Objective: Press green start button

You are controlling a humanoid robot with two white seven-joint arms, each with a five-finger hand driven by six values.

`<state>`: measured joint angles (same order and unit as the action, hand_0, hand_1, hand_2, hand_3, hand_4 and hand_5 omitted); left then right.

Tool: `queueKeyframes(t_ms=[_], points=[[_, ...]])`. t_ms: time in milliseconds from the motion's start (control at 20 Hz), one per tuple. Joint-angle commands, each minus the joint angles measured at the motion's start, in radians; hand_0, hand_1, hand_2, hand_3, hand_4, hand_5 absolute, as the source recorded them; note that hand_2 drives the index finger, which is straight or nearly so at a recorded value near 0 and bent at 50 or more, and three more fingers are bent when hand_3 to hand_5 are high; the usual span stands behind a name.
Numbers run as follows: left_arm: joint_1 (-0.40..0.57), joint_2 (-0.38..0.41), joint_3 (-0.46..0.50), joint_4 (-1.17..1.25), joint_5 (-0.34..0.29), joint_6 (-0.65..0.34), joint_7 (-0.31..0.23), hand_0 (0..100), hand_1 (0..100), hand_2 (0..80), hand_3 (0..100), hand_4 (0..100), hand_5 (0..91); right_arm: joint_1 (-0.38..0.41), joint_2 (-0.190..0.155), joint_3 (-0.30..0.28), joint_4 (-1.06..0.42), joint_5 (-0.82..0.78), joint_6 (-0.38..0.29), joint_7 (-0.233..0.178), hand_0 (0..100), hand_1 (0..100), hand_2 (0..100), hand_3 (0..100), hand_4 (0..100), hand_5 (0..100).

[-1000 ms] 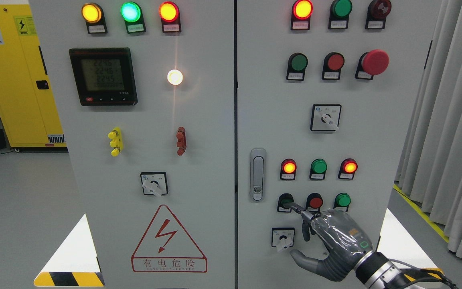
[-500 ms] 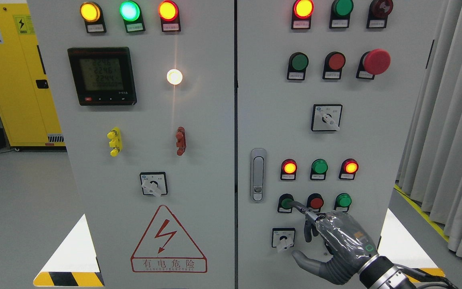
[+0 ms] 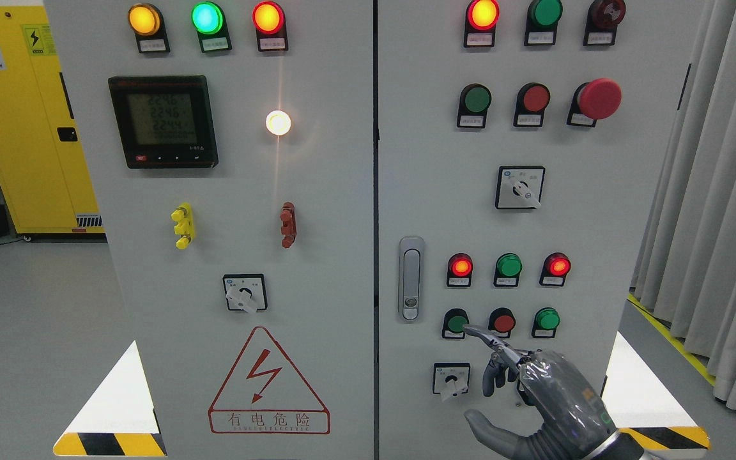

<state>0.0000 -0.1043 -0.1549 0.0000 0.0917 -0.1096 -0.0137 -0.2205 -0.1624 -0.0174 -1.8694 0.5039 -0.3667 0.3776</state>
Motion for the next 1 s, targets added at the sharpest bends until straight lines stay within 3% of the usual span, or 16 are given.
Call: queueKeyframes(t_ms=[0,50,100,150,250,500,950], points=[[-0.018,0.000,0.000,-0.028,0.000,-0.004,0.001,12,56,0.0,0,0,0.0,0.110,0.049,0.051,-0.126,-0.215,0.043,0.000,41,64,0,32,33,27],[-0.018,0.000,0.000,-0.028,0.000,-0.005,0.000,12,56,0.0,0,0,0.0,0.131,0.072,0.063,-0.143,-0.260,0.061,0.000,41,64,0,28,28,26],[-0.018,0.000,0.000,-0.028,0.000,-0.005,0.000,12,56,0.0,0,0,0.0,0.150,0.087,0.074,-0.158,-0.315,0.081,-0.002,41,63,0,7,7,4],[-0.018,0.000,0.000,-0.028,0.000,-0.004,0.000,12,56,0.0,0,0,0.0,0.167,0.089,0.082,-0.172,-0.374,0.103,-0.002,41,62,0,0,2,0],[-0.020,0.000,0.000,-0.028,-0.001,-0.005,0.000,12,56,0.0,0,0,0.0,0.205,0.087,0.085,-0.197,-0.476,0.136,-0.002,41,60,0,0,0,0],[-0.018,0.000,0.000,-0.028,0.000,-0.005,0.000,12,56,0.0,0,0,0.0,0.268,0.086,0.085,-0.200,-0.504,0.137,-0.002,41,57,0,0,0,0],[-0.020,0.000,0.000,-0.028,0.000,-0.004,0.000,12,56,0.0,0,0,0.0,0.268,0.083,0.083,-0.195,-0.516,0.144,0.000,36,55,0,0,0,0]])
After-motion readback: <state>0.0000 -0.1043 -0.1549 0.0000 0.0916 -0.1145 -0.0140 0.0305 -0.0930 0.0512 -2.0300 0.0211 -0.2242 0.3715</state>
